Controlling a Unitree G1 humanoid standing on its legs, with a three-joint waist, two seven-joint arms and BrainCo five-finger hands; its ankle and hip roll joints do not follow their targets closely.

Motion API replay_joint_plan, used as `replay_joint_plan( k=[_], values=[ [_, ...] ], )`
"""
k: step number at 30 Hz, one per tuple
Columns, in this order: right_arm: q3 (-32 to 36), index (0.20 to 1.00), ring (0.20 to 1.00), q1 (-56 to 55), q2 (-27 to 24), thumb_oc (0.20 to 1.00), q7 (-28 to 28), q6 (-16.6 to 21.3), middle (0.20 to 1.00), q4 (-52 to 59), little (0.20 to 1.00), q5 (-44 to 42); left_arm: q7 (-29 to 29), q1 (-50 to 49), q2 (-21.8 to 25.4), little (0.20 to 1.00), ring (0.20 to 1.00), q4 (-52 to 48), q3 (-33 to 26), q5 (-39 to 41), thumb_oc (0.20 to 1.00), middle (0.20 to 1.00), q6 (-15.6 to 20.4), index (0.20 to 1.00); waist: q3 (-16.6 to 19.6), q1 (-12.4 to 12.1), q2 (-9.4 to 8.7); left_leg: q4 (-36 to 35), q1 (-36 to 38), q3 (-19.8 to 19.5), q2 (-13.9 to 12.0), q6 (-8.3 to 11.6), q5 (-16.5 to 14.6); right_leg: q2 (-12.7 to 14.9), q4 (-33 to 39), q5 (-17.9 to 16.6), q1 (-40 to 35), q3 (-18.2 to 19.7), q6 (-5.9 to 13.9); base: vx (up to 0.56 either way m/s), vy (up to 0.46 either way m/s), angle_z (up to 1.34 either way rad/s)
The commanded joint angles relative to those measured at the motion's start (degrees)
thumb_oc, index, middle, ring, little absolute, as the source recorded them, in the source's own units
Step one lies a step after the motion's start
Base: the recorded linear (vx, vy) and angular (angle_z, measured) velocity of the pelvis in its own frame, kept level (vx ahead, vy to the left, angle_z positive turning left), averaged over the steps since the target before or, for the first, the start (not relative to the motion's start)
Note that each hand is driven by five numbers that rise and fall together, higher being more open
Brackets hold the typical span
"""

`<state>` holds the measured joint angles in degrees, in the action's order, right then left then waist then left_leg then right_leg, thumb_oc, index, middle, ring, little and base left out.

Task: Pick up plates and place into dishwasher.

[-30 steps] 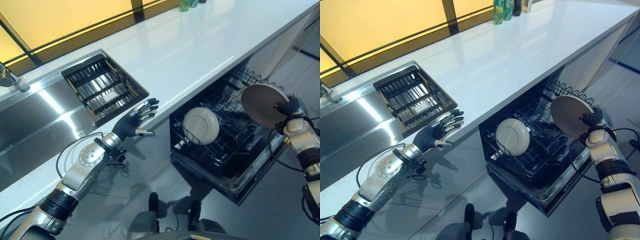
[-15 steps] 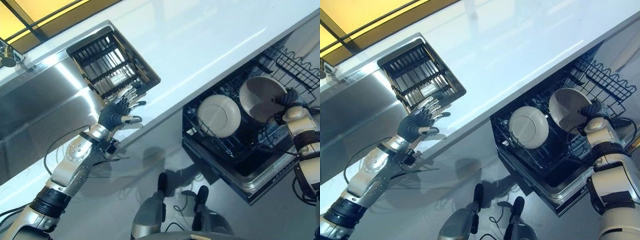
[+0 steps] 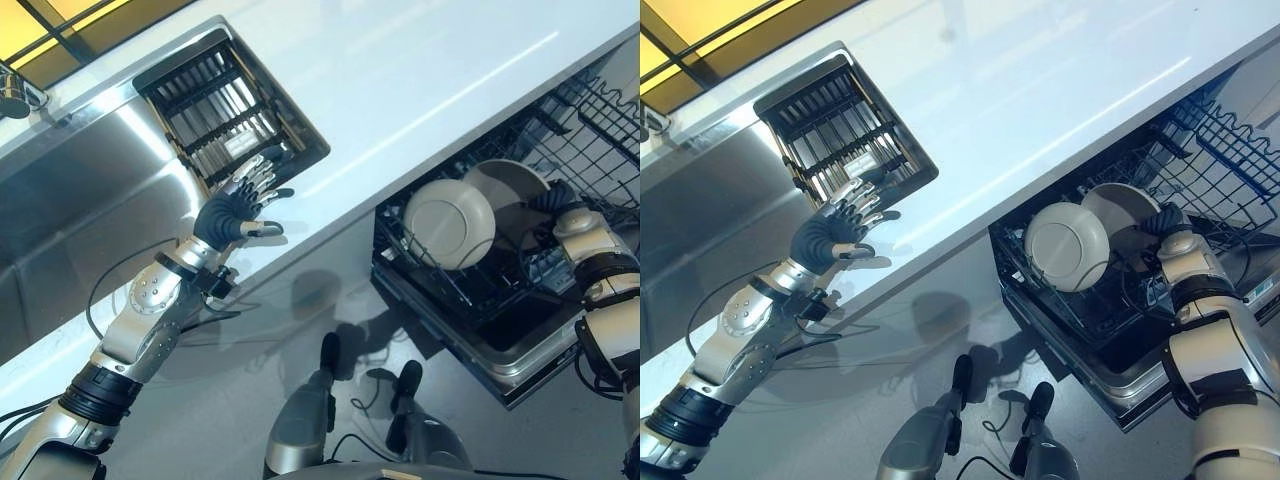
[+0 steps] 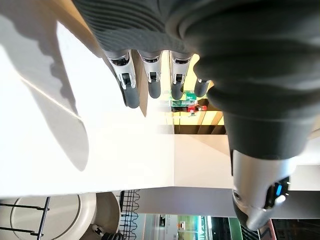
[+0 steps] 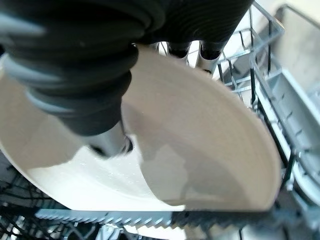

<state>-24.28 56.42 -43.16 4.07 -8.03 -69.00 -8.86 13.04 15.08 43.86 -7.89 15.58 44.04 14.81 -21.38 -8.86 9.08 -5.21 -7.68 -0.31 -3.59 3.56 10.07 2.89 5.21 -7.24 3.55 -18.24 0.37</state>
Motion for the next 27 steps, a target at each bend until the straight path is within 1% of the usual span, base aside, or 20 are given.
replay_joint_plan(
  k=[1, 2, 3, 4, 5, 7, 8, 10, 11, 13, 15, 18, 19, 21, 22, 25, 27],
  values=[
    [1.31, 1.000, 1.000, 5.64, -1.93, 1.000, 9.69, 1.48, 1.000, 2.25, 1.000, -4.70, 1.02, 2.69, 0.63, 1.000, 1.000, -2.72, 0.66, 1.68, 1.000, 1.000, 1.93, 1.000, -2.14, -0.74, 0.02, 0.23, 0.03, 2.37, 2.82, 0.30, -6.87, 3.25, -3.40, 5.41, 3.64, -0.83, 3.61, 0.03, 0.064, 0.00],
    [2.13, 1.000, 1.000, 5.24, -1.86, 1.000, 10.82, 1.32, 1.000, 2.42, 1.000, -4.91, 1.02, 2.48, 0.55, 1.000, 1.000, -2.79, 0.67, 1.72, 1.000, 1.000, 1.95, 1.000, -2.03, -0.70, -0.03, 0.26, 0.22, 2.46, 2.85, 0.26, -6.98, 3.23, -3.40, 5.40, 3.54, -0.70, 3.65, 0.03, 0.081, 0.00],
    [3.96, 1.000, 1.000, 4.68, -1.69, 1.000, 14.17, 1.09, 1.000, 2.55, 1.000, -5.62, 0.90, 2.04, 0.07, 1.000, 1.000, -2.94, 0.86, 1.60, 1.000, 1.000, 2.26, 1.000, -1.81, -0.42, -0.04, 0.34, 0.59, 2.73, 2.84, 0.17, -7.22, 3.20, -3.46, 5.43, 3.38, -0.46, 3.67, 0.04, 0.098, 0.01],
    [5.66, 1.000, 1.000, 3.80, -1.73, 1.000, 18.17, 2.08, 1.000, 2.66, 1.000, -6.87, 0.62, 1.41, -0.54, 1.000, 1.000, -3.23, 0.98, 1.32, 1.000, 1.000, 2.46, 1.000, -1.54, -0.08, -0.09, 0.49, 1.09, 3.08, 2.76, 0.06, -7.55, 3.16, -3.62, 5.49, 3.10, -0.18, 3.67, 0.06, 0.117, 0.00],
    [7.20, 1.000, 1.000, 2.82, -1.54, 1.000, 21.37, 2.82, 1.000, 3.38, 1.000, -5.80, 0.45, 1.01, -0.82, 1.000, 1.000, -3.41, 1.16, 1.41, 1.000, 1.000, 2.61, 1.000, -1.49, 0.19, -0.08, 0.69, 1.83, 3.38, 2.79, -0.07, -8.20, 3.06, -3.97, 5.92, 2.62, 0.15, 3.72, 0.05, 0.106, 0.00],
    [8.97, 1.000, 1.000, 1.51, -1.27, 1.000, 25.62, 2.52, 1.000, 4.93, 1.000, -3.85, 0.32, 0.78, -1.04, 1.000, 1.000, -3.44, 1.62, 1.66, 1.000, 1.000, 2.93, 1.000, -1.05, 0.54, -0.15, 0.81, 2.03, 3.77, 2.85, -0.30, -8.34, 3.12, -4.37, 5.96, 2.74, 0.43, 3.71, 0.02, 0.100, -0.03],
    [9.83, 1.000, 1.000, 0.70, -1.05, 1.000, 30.96, 1.59, 1.000, 6.14, 1.000, -1.73, -0.11, 0.53, -1.74, 1.000, 1.000, -3.83, 2.48, 1.43, 1.000, 1.000, 3.14, 1.000, -0.83, 0.95, -0.01, 1.25, 2.40, 4.21, 2.92, -0.50, -8.62, 3.29, -4.88, 6.18, 2.60, 0.64, 3.66, 0.01, 0.135, -0.05],
    [11.07, 1.000, 1.000, -0.29, -0.39, 1.000, 37.35, 1.64, 1.000, 6.66, 1.000, -0.06, -0.65, 0.31, -2.63, 1.000, 1.000, -4.04, 3.80, 1.00, 1.000, 1.000, 3.61, 1.000, -0.62, 1.40, 0.23, 2.64, 2.71, 4.93, 3.11, -0.83, -9.50, 3.49, -5.49, 6.52, 2.34, 0.90, 3.48, 0.02, 0.154, -0.03],
    [11.93, 1.000, 1.000, -0.88, -0.12, 1.000, 39.23, 2.05, 1.000, 6.75, 1.000, 0.26, -0.89, 0.33, -2.91, 1.000, 1.000, -3.98, 4.40, 1.05, 1.000, 1.000, 3.81, 1.000, -0.54, 1.57, 0.37, 3.73, 2.70, 5.16, 3.27, -1.04, -10.13, 3.65, -6.01, 6.82, 2.26, 1.06, 3.39, 0.02, 0.142, -0.03],
    [13.22, 1.000, 1.000, -1.59, 0.59, 1.000, 40.67, 3.44, 1.000, 6.81, 1.000, 0.49, -1.56, 0.44, -3.68, 1.000, 1.000, -4.00, 5.72, 0.90, 1.000, 1.000, 4.24, 1.000, -0.59, 1.87, 0.76, 6.46, 2.31, 5.46, 3.63, -1.51, -11.39, 4.07, -7.76, 7.82, 2.25, 1.31, 2.91, -0.01, 0.148, -0.13],
    [13.71, 1.000, 1.000, -1.88, 1.16, 1.000, 40.43, 4.15, 1.000, 6.10, 1.000, -0.01, -1.97, 1.17, -4.19, 1.000, 1.000, -3.47, 6.70, 1.15, 1.000, 1.000, 4.50, 1.000, -0.81, 1.96, 1.07, 9.57, 1.48, 5.47, 3.86, -1.89, -12.66, 4.65, -10.35, 9.10, 2.60, 1.34, 2.38, -0.02, 0.129, -0.21],
    [14.30, 1.000, 1.000, -2.61, 1.84, 1.000, 36.91, 4.17, 1.000, 3.72, 1.000, -2.90, -1.81, 2.63, -4.75, 1.000, 1.000, -2.76, 7.74, 1.73, 1.000, 1.000, 4.28, 1.000, -1.42, 2.08, 1.29, 15.48, -0.04, 5.38, 4.16, -2.50, -15.29, 5.88, -14.99, 11.41, 3.24, 1.17, 1.37, 0.01, 0.082, -0.15],
    [14.85, 1.000, 1.000, -3.34, 2.02, 1.000, 35.02, 4.70, 1.000, 2.53, 1.000, -4.70, -1.66, 2.64, -5.17, 1.000, 1.000, -2.96, 7.83, 1.87, 1.000, 1.000, 3.80, 1.000, -1.99, 2.06, 1.30, 18.88, -0.35, 5.76, 4.23, -2.80, -17.22, 6.38, -17.84, 13.01, 3.30, 1.09, 0.79, 0.04, 0.063, -0.07],
    [15.32, 1.000, 1.000, -4.15, 2.64, 1.000, 31.35, 4.65, 1.000, 1.47, 1.000, -6.76, -1.83, 2.99, -5.39, 1.000, 1.000, -2.84, 7.67, 1.77, 1.000, 1.000, 3.39, 1.000, -2.73, 2.06, 1.22, 22.63, -2.00, 5.65, 4.55, -3.40, -18.73, 6.91, -21.31, 14.24, 4.53, 0.95, 0.04, 0.03, 0.056, -0.05],
    [15.31, 1.000, 1.000, -4.49, 3.12, 1.000, 28.81, 4.69, 1.000, 0.69, 1.000, -8.77, -2.09, 3.34, -5.54, 1.000, 1.000, -2.52, 7.88, 1.51, 1.000, 1.000, 3.44, 1.000, -3.57, 2.07, 1.13, 26.09, -3.23, 5.60, 4.77, -3.84, -20.49, 7.20, -24.44, 15.61, 5.51, 1.35, -0.35, 0.01, 0.028, -0.07],
    [15.18, 1.000, 1.000, -4.73, 4.27, 1.000, 24.04, 3.75, 1.000, -1.79, 1.000, -13.02, -2.41, 4.77, -5.57, 1.000, 1.000, -2.44, 8.01, 0.95, 1.000, 1.000, 2.46, 1.000, -4.80, 1.89, 1.04, 30.52, -5.85, 5.46, 5.33, -4.96, -22.59, 7.66, -29.94, 17.77, 8.15, 1.65, -1.28, -0.01, 0.004, -0.07],
    [15.20, 1.000, 1.000, -4.40, 4.91, 1.000, 21.93, 2.21, 1.000, -3.56, 1.000, -16.30, -2.88, 5.88, -5.50, 1.000, 1.000, -2.27, 8.17, 0.80, 1.000, 1.000, 2.04, 1.000, -5.77, 1.81, 1.09, 34.59, -8.36, 5.39, 6.13, -5.93, -24.21, 8.51, -34.86, 19.28, 10.68, 1.89, -1.84, -0.04, 0.013, 0.00]
  ],
)
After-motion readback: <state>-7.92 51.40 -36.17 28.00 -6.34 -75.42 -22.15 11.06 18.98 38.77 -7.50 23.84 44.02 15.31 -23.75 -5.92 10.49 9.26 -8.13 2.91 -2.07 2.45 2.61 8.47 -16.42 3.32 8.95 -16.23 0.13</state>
